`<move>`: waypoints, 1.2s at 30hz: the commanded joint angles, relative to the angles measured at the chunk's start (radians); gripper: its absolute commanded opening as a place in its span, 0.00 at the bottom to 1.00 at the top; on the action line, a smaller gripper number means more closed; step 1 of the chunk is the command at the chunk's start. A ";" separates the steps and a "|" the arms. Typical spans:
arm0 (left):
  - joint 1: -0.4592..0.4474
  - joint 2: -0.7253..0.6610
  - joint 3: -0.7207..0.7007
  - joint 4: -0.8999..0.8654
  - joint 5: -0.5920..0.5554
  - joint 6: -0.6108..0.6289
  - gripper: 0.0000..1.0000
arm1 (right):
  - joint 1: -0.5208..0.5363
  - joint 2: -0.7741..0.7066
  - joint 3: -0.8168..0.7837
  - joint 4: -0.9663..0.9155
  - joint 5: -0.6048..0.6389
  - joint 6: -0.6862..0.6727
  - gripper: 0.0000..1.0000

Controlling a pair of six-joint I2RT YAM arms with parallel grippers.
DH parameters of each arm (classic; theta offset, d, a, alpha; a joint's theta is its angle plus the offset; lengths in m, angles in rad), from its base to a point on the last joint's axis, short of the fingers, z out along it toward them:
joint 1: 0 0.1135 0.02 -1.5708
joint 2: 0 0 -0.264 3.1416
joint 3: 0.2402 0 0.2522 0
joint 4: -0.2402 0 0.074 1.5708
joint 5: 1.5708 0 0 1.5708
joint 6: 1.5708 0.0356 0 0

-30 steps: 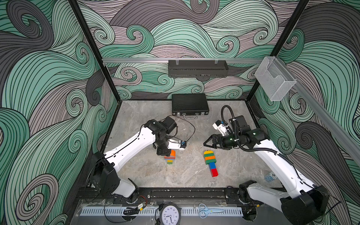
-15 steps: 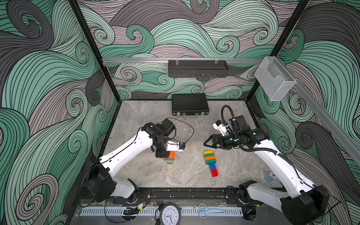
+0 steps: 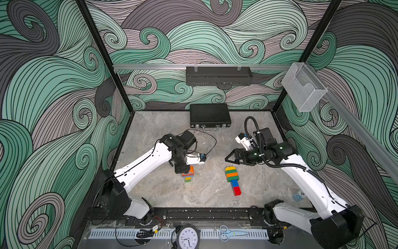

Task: Assemble an ice cream with lego
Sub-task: Assemble the lego brick with the lego brick.

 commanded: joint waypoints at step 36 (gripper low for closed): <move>-0.029 0.004 -0.052 -0.025 -0.051 -0.065 0.04 | 0.007 0.008 0.041 -0.028 0.025 -0.023 0.99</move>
